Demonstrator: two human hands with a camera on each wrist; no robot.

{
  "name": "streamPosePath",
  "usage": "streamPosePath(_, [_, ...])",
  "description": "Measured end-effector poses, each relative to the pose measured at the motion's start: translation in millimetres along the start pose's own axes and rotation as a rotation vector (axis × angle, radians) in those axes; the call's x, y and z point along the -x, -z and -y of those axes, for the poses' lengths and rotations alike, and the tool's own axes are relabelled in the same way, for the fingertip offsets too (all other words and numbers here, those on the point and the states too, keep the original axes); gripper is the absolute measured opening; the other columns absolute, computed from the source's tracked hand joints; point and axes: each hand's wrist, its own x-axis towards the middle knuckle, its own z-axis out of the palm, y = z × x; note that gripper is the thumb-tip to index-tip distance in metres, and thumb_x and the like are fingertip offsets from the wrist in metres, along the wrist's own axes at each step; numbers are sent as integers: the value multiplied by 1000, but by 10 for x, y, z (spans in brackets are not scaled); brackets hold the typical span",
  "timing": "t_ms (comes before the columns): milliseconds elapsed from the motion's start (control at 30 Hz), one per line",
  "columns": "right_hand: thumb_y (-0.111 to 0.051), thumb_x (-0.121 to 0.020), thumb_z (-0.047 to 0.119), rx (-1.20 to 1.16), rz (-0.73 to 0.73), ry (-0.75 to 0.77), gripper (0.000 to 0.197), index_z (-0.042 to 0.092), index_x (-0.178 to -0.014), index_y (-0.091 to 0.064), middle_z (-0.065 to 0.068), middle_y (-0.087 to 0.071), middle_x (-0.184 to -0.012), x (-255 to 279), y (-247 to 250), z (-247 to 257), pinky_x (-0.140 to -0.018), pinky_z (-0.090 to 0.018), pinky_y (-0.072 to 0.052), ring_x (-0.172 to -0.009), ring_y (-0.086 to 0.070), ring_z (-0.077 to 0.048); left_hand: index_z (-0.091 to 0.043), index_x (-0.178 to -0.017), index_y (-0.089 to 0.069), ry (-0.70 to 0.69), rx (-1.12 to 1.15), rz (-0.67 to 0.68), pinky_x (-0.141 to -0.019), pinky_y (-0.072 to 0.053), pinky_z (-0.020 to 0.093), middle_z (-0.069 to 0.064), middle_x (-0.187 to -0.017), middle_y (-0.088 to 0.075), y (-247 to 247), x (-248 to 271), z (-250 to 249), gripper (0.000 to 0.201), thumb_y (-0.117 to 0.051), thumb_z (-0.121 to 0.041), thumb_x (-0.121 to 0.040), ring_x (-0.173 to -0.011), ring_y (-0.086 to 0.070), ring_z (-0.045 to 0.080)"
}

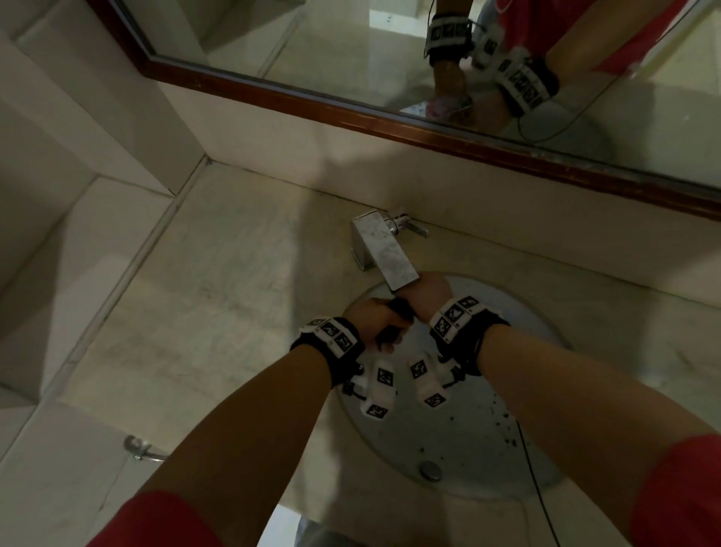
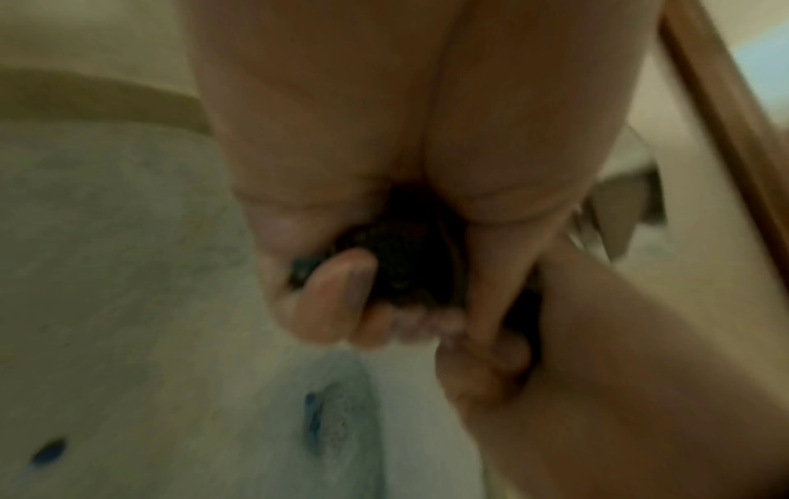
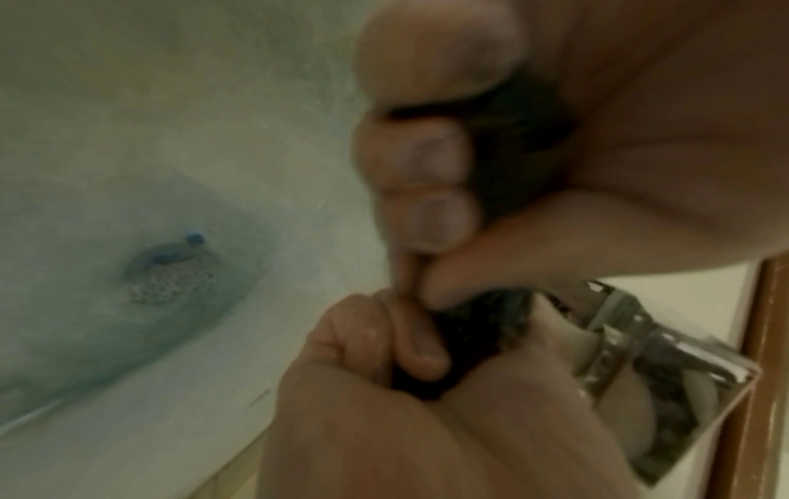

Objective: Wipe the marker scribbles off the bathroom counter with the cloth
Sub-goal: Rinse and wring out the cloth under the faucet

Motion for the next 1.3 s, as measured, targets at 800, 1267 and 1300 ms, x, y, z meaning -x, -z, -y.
streamPosePath(800, [-46,-99,13,-556,-24,104,43,13,-142,-44,-14,-53,-131,213,515,235,-100,-47,-45,-112,-54,-29,-8,-91,-57,-137,-863,-257,-62,-43,29,4,-71,-53,245,251,-146,33,-59,-41,-93,-69,-54,22])
streamPosePath(1267, [-56,-97,34,-461,138,-114,38,19,-132,-55,-7,-57,-129,1417,918,-71,-99,-49,-49,-118,-56,-30,-10,-112,-59,-479,-1548,38,-85,-45,35,9,-111,-62,-466,1103,-851,33,-64,-34,-90,-102,-59,28])
streamPosePath(1300, [-56,-97,32,-463,127,-99,36,18,-130,-56,-8,-58,-128,1499,939,-64,-97,-48,-50,-117,-57,-30,-12,-109,-60,-541,-1570,39,-83,-44,33,8,-108,-63,-509,1164,-916,28,-65,-32,-90,-100,-59,27])
